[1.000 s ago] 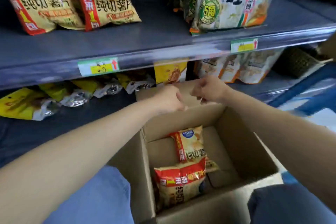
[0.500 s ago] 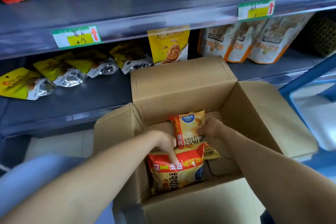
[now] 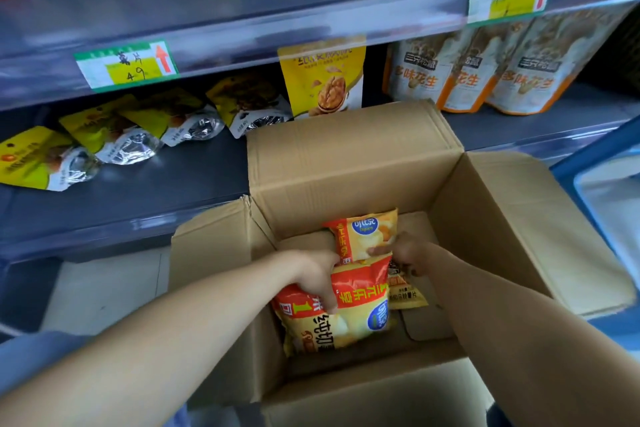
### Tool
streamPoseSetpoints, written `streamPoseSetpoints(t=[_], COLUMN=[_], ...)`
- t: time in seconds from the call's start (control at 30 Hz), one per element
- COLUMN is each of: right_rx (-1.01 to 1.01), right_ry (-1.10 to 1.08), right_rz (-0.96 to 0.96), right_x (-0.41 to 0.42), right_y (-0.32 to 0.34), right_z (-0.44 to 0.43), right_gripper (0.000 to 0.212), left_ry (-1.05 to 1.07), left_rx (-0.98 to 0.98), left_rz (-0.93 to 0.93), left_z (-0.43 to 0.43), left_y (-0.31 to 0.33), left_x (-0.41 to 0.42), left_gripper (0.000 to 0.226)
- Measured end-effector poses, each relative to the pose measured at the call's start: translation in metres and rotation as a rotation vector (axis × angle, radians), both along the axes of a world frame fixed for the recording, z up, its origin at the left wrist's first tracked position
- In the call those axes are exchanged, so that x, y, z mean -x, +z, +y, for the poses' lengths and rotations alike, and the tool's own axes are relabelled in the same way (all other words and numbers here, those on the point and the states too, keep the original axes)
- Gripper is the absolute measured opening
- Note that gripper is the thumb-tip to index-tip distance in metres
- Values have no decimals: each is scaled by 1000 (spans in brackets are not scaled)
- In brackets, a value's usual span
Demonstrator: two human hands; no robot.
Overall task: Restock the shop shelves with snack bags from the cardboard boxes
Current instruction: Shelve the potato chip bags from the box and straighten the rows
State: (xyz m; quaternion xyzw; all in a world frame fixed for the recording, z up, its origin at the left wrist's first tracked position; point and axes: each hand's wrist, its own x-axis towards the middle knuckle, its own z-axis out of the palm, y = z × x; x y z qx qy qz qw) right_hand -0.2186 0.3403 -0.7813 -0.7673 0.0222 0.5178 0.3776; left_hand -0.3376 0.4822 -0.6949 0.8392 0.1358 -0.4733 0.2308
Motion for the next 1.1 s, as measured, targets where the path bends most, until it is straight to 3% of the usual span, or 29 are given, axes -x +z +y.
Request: streamPoseSetpoints(t=[0.1,0.2,0.3,0.4,0.67,0.87,1.1], right_rx=[37,46,71,73,141,7,-382], right_ry=[-62,-68,-116,-131,174,166,42], right_rz=[29,47,-42,-151,-515,-728,-837], right_x=[-6,-9,-6,-9,-17,-36,-39], right_y=[-4,-4,12,29,127,217,310], right_z=[0,0,-3,-7,-3,-15,-18], right_gripper=[16,26,13,24,28,31,22], left_ry=[-10,16,38,75,182,281,401], left_rx=[-14,-9,-16,-6,107,297,520], left_rz=[-119,-172,-230,-278,-435,-616,-864], left_z=[15,27,37,47,66,78,112], left_y=[18,35,52,71,133,188,254], left_x=[-1,-3,-7,-9,-12,-8,6], left_gripper=[75,66,59,58,60,54,68])
